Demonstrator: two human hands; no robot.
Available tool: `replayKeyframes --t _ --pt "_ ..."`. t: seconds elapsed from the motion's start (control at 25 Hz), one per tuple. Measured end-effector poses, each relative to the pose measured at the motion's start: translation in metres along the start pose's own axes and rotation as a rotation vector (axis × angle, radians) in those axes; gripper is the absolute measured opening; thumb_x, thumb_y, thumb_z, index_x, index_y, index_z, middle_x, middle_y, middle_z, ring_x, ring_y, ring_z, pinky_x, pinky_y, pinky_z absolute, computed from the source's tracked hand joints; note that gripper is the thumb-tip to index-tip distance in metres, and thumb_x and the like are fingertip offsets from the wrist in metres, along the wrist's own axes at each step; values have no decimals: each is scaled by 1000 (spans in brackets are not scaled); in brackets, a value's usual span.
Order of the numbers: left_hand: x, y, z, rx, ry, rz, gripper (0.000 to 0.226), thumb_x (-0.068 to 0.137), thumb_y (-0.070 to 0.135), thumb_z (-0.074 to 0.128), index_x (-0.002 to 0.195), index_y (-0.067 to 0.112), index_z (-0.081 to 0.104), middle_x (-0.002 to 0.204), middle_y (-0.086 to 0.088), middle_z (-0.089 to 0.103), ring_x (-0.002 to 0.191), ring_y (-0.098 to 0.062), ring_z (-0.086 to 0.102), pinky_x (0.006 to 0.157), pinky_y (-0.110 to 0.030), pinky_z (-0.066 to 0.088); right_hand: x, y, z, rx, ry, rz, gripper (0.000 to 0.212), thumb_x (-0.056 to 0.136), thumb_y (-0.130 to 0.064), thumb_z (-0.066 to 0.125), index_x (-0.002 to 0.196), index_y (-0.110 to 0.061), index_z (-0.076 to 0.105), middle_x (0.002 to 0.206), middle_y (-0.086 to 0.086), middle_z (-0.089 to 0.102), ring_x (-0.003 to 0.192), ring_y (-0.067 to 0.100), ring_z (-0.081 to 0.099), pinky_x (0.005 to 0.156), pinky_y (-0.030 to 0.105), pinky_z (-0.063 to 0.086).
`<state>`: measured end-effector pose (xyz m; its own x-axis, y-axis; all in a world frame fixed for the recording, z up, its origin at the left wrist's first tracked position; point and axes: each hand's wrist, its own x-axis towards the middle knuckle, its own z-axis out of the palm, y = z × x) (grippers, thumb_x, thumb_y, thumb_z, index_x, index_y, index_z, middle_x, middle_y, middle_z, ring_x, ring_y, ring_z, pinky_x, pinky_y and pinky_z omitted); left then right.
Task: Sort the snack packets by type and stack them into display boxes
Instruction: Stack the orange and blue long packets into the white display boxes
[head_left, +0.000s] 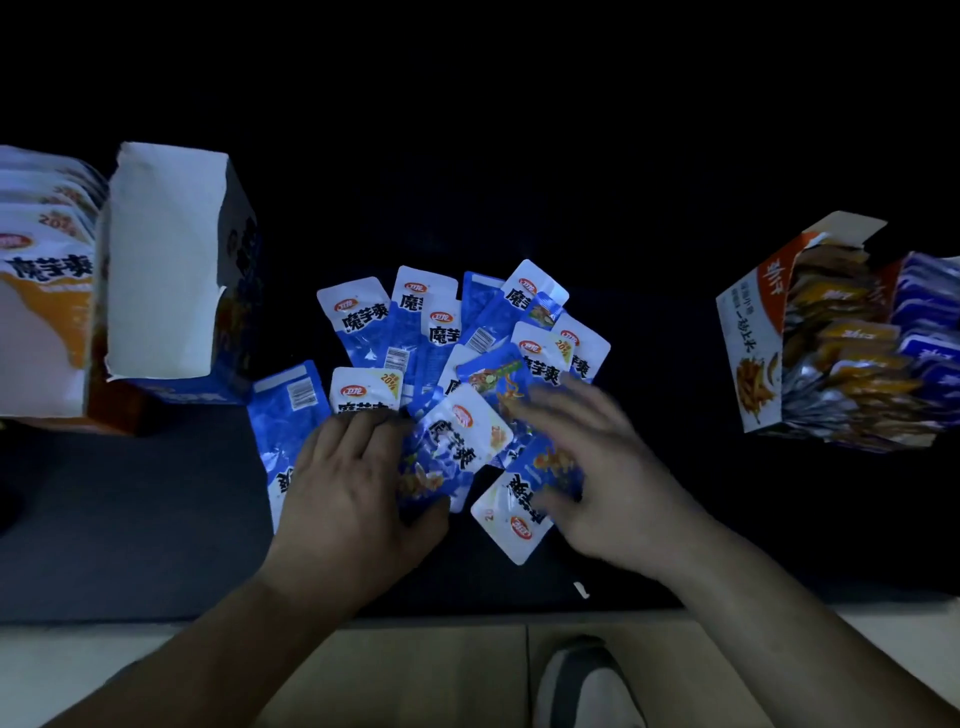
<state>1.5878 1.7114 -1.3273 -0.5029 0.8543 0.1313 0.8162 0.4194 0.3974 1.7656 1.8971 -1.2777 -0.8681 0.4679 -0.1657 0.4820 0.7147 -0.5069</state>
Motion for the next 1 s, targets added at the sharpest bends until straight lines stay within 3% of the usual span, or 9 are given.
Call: replayKeyframes --t 0.08,0.12,0.2,0.32,0.4,0.52,0.72,0.88,1.0 --pt "4 2 -8 4 29 -29 78 73 70 59 122 10 66 109 -7 69 103 -33 62 90 -47 49 -2 -3 10 -71 -227 -12 107 83 -36 80 161 -43 8 156 -45 -3 154 0 -7 127 32 6" --pt "5 3 -11 10 34 -44 79 72 72 58 121 10 67 105 -6 70 100 -33 63 87 -46 48 -3 0 16 -119 -190 -26 107 82 -42 80 162 -42 8 160 -38 8 154 4 1 128 34 6" --pt "1 5 -15 -16 22 -71 81 71 73 57 122 12 66 105 -4 71 97 -31 66 82 -43 49 -6 8 24 -214 3 -15 99 73 -55 82 157 -36 33 143 -16 46 140 16 35 125 41 20" --pt "-2 10 -19 -260 -19 -222 84 71 72 60 137 19 59 117 3 68 100 -20 67 80 -34 54 -5 17 25 -216 194 190 75 66 -63 84 130 -28 64 109 -8 51 108 17 50 93 39 51" --pt "0 16 -23 -403 -21 -318 84 71 69 72 141 26 56 116 15 64 101 -7 64 81 -28 54 -2 16 19 -57 233 322 43 76 -55 82 107 -29 67 104 -13 51 98 11 57 74 34 54" --pt "1 33 -25 -546 31 -386 66 72 59 81 131 39 60 104 23 64 91 1 63 76 -28 56 6 -6 15 589 362 515 9 96 -33 70 92 -26 65 90 -4 71 83 24 70 67 38 60" --pt "-7 56 -10 -743 -40 -476 69 67 68 78 128 47 53 115 19 64 82 -2 71 76 -34 60 12 -76 18 1176 306 618 22 107 -21 51 106 -28 72 102 -1 79 95 27 76 72 38 60" --pt "-11 53 -13 -628 -51 -432 62 75 54 77 130 41 51 114 22 61 91 -3 69 77 -25 55 11 -94 30 1052 255 526 29 102 -15 60 113 -41 66 103 -15 76 96 8 73 84 39 60" --pt "-13 32 -27 -603 -72 -281 47 88 33 73 133 33 59 116 19 60 98 -5 68 84 -32 57 18 -93 32 961 250 577 43 101 -14 61 121 -51 57 99 -24 73 80 4 73 69 41 64"
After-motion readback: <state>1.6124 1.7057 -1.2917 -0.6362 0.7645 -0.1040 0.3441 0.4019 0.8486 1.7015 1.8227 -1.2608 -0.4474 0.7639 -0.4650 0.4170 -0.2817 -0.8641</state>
